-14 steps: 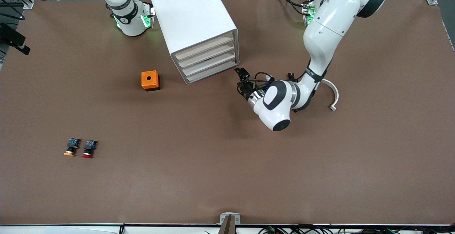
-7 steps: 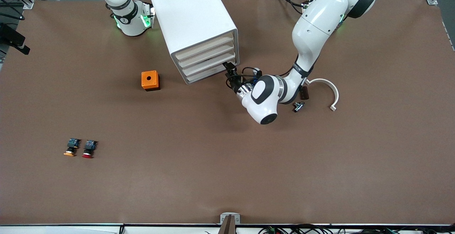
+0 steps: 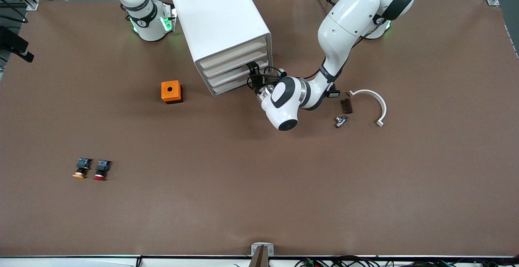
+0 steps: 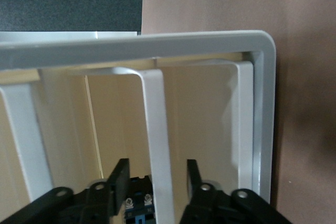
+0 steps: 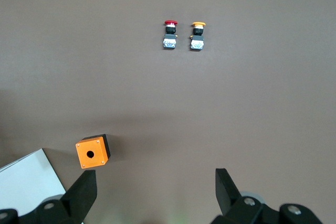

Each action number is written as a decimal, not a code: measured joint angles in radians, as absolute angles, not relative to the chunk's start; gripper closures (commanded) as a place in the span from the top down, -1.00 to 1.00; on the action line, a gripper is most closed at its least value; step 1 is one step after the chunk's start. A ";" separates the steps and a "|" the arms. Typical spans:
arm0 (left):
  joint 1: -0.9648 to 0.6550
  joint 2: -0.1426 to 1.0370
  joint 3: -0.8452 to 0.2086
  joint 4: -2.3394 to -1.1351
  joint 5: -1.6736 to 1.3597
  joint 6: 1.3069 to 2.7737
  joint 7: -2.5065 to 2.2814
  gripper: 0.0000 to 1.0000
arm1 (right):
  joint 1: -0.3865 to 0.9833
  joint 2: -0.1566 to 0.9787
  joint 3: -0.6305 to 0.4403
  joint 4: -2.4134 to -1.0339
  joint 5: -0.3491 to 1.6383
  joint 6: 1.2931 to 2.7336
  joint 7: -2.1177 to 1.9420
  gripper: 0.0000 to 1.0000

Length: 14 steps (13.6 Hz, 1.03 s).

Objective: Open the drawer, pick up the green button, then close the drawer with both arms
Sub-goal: 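Pull the drawer open with the left gripper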

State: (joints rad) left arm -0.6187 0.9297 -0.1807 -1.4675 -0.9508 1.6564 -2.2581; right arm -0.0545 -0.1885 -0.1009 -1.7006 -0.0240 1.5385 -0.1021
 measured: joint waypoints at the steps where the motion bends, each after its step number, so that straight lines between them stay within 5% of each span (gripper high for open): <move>1: -0.618 0.933 -0.177 -1.467 -0.953 1.660 -2.256 -0.82 | -0.054 -0.188 -0.101 -1.701 -0.024 1.539 -0.102 1.00; 3: -0.608 0.933 -0.170 -1.459 -0.962 1.654 -2.256 -0.98 | -0.054 -0.188 -0.101 -1.701 -0.024 1.538 -0.102 1.00; 11: -0.561 0.932 -0.017 -1.350 -0.961 1.620 -2.247 -0.89 | -0.055 -0.188 -0.103 -1.701 -0.024 1.539 -0.102 1.00; 13: -0.542 0.932 -0.004 -1.338 -0.961 1.620 -2.216 -0.47 | -0.055 -0.188 -0.104 -1.701 -0.024 1.538 -0.102 1.00; 14: -0.532 0.932 -0.003 -1.338 -0.961 1.621 -2.197 0.19 | -0.055 -0.188 -0.104 -1.701 -0.024 1.538 -0.102 1.00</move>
